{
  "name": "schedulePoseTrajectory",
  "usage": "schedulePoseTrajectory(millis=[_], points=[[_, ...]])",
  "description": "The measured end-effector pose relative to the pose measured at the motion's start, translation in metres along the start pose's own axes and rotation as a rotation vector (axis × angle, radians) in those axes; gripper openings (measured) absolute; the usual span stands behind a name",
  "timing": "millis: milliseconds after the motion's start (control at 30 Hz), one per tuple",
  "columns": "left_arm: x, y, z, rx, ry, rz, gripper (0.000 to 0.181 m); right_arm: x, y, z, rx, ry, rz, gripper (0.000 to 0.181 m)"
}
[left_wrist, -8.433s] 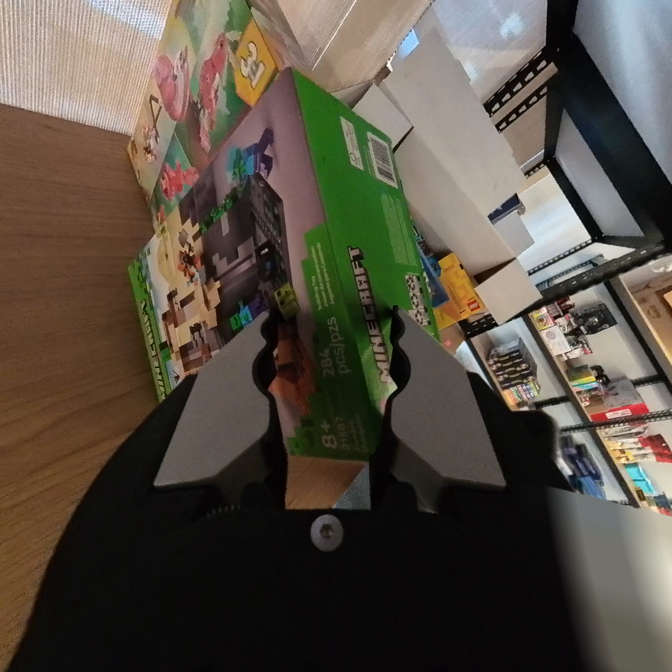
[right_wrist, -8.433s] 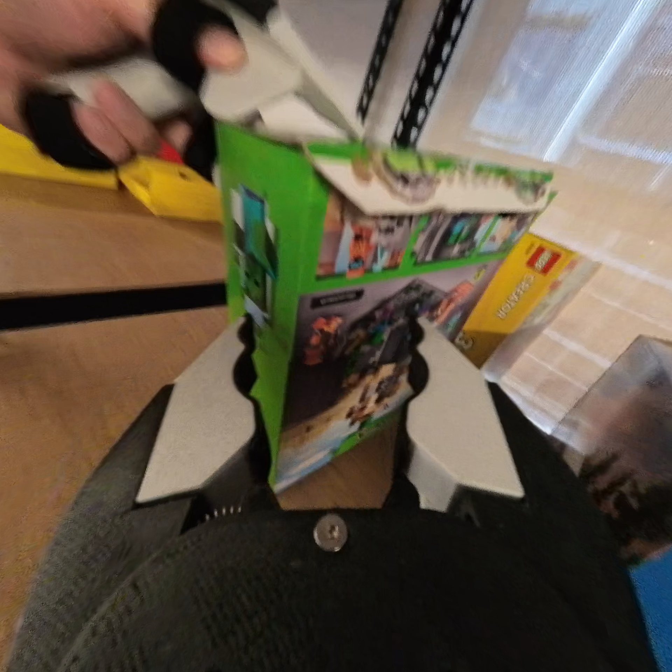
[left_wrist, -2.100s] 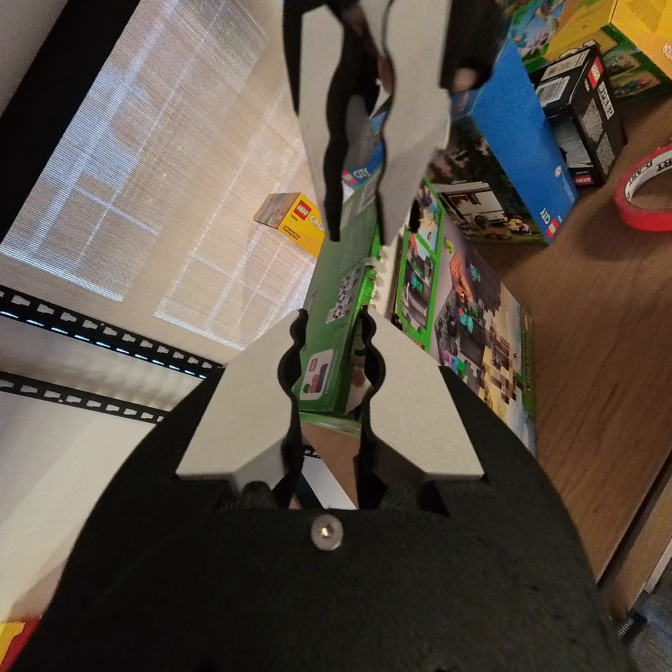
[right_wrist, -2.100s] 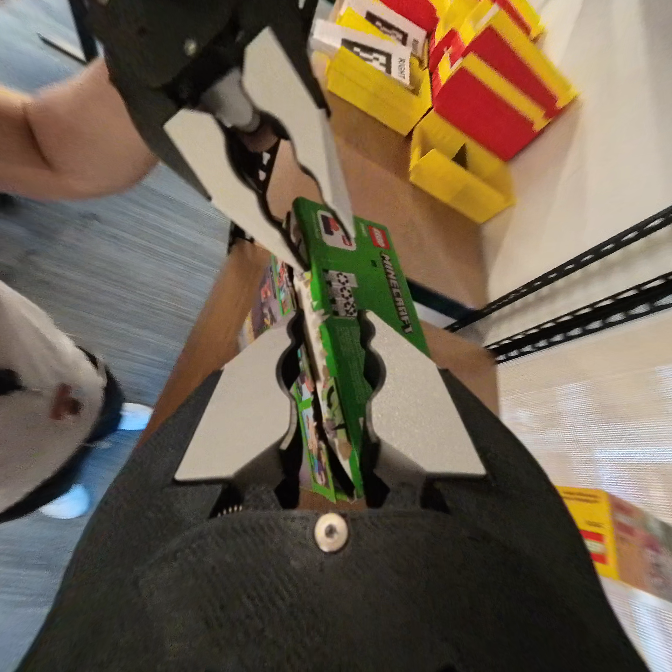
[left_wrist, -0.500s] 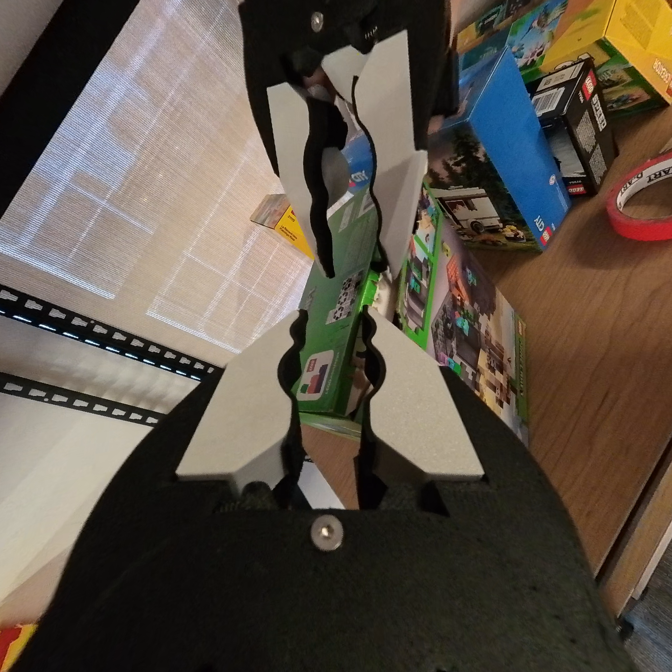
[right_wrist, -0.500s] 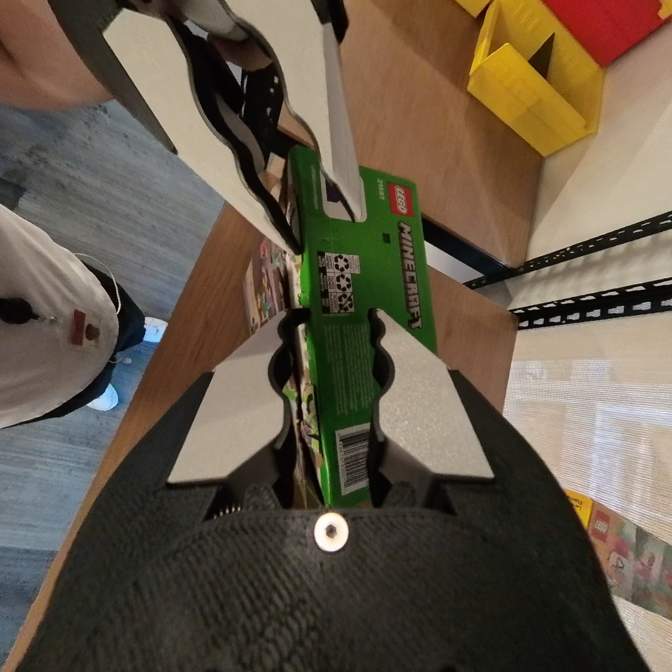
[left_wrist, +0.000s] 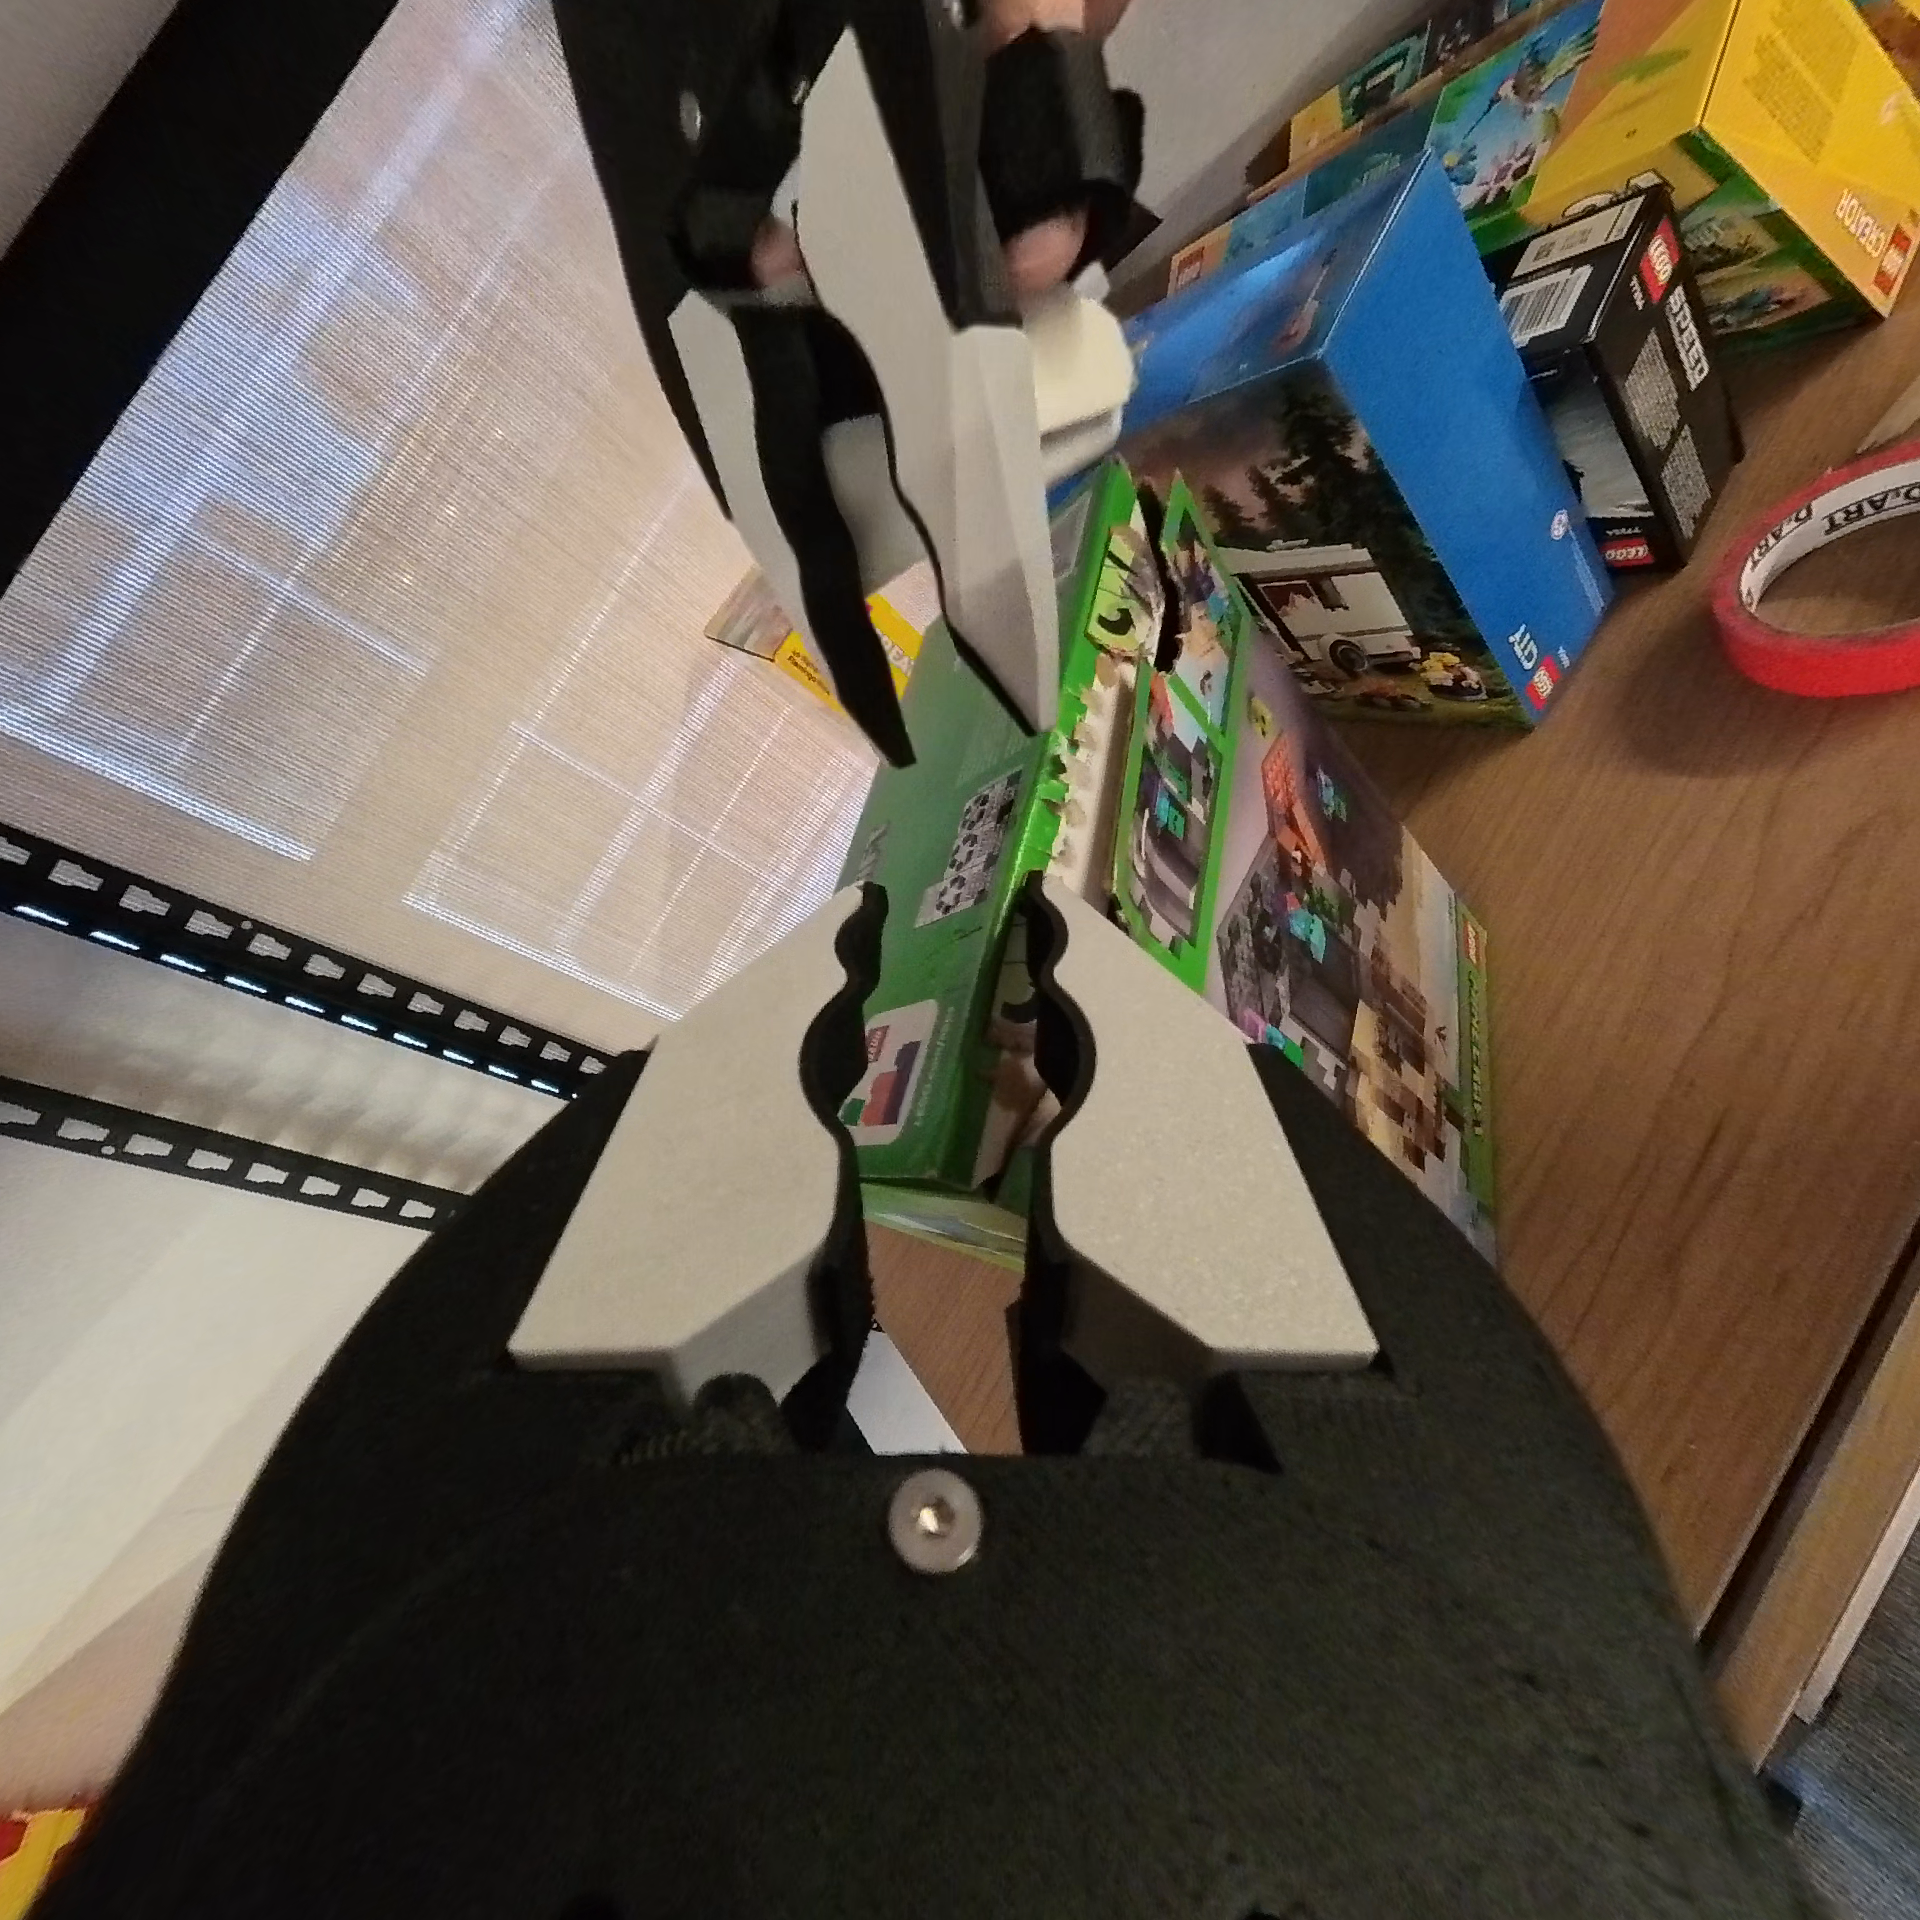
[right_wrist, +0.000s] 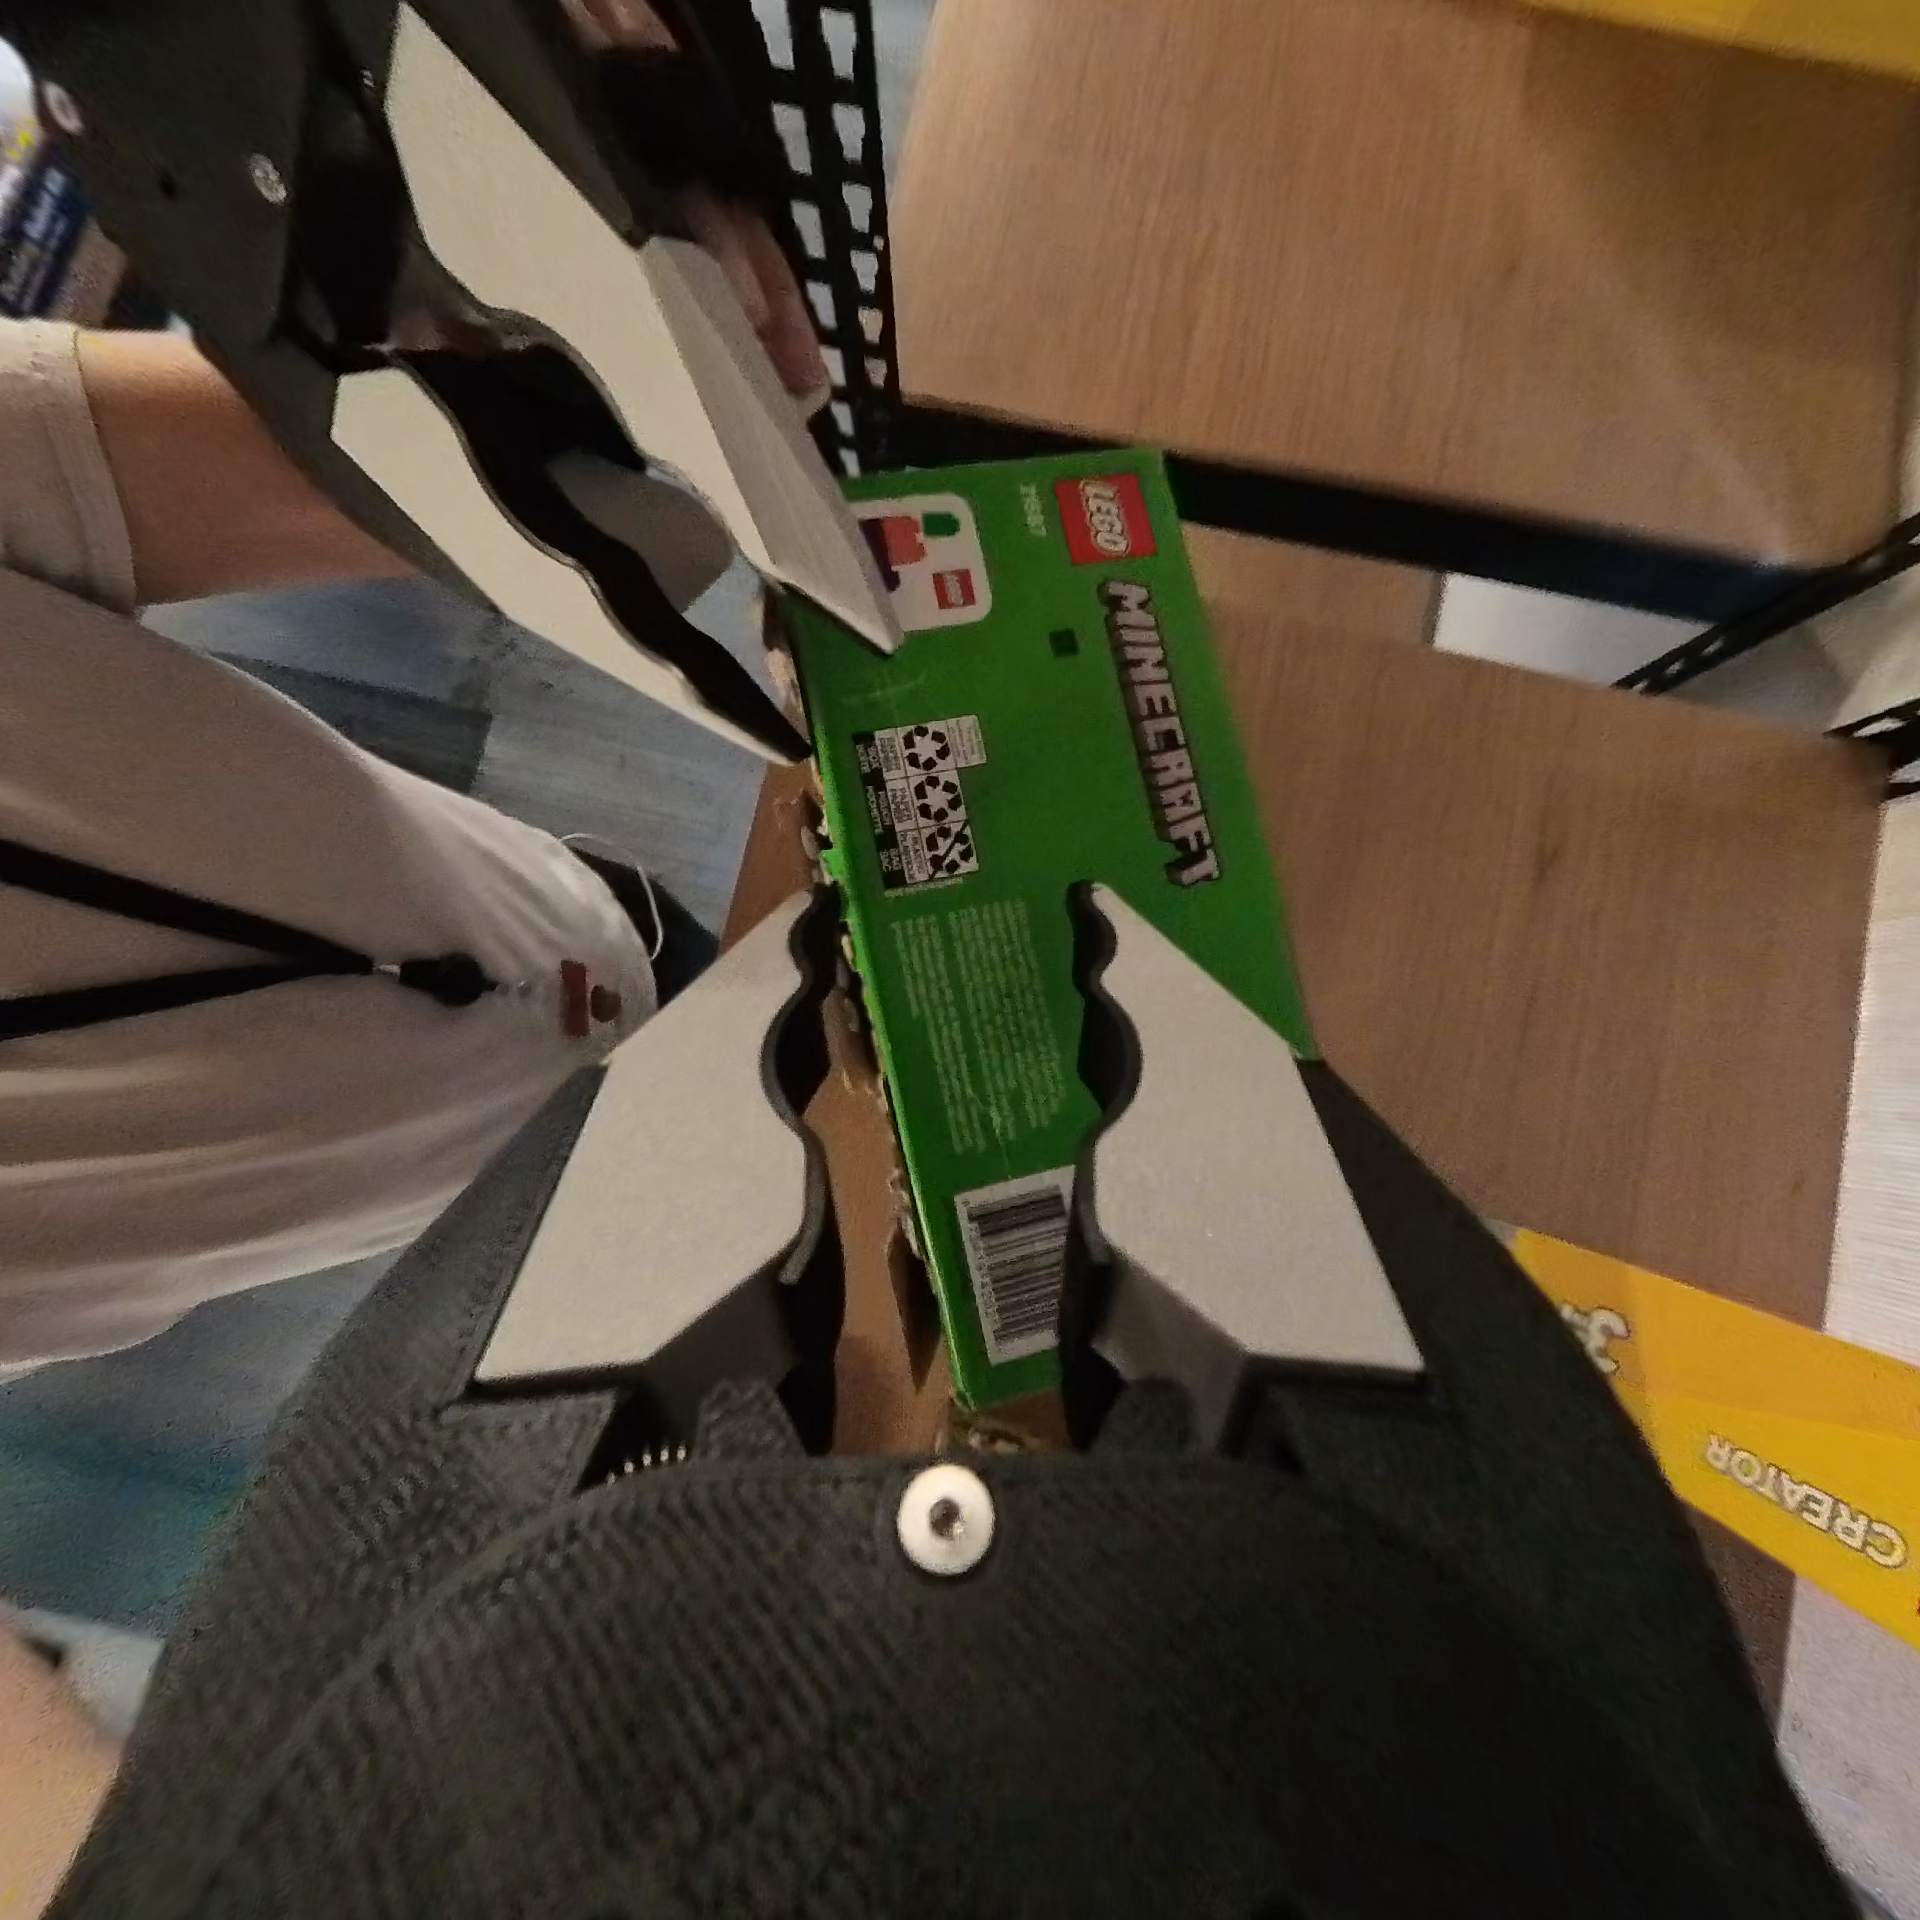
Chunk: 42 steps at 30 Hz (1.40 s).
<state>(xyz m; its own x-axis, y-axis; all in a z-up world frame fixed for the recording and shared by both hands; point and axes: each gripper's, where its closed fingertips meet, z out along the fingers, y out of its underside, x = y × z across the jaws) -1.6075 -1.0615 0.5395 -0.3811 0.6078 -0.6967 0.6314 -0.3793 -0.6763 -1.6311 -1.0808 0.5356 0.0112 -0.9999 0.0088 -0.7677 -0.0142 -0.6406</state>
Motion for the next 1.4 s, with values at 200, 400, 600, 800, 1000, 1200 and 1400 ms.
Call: schedulePoseTrajectory(millis=[200, 400, 600, 800, 1000, 1200, 1400], points=[[0.001, 0.003, 0.0, -0.01, -0.003, 0.004, 0.027, 0.002, 0.009, 0.011, -0.113, 0.017, -0.022, 0.048], [0.002, 0.003, 0.0, -0.011, -0.001, 0.007, 0.026, 0.0, 0.008, 0.013, -0.136, 0.063, -0.081, 0.048], [0.008, 0.009, 0.002, -0.038, 0.021, 0.011, 0.028, 0.002, 0.011, 0.016, -0.184, 0.163, -0.139, 0.046], [0.02, 0.006, 0.001, -0.005, 0.118, -0.057, 0.035, 0.001, 0.012, 0.016, -0.181, 0.201, -0.174, 0.043], [0.02, 0.002, 0.007, -0.024, 0.095, -0.051, 0.033, 0.002, 0.012, 0.016, -0.154, 0.197, -0.178, 0.044], [0.021, 0.011, 0.017, -0.094, -0.049, 0.144, 0.028, 0.002, 0.014, 0.014, -0.093, 0.203, -0.205, 0.043], [0.021, 0.013, 0.014, -0.093, -0.059, 0.144, 0.025, -0.007, 0.003, -0.027, 0.255, 0.249, -0.263, 0.039]])
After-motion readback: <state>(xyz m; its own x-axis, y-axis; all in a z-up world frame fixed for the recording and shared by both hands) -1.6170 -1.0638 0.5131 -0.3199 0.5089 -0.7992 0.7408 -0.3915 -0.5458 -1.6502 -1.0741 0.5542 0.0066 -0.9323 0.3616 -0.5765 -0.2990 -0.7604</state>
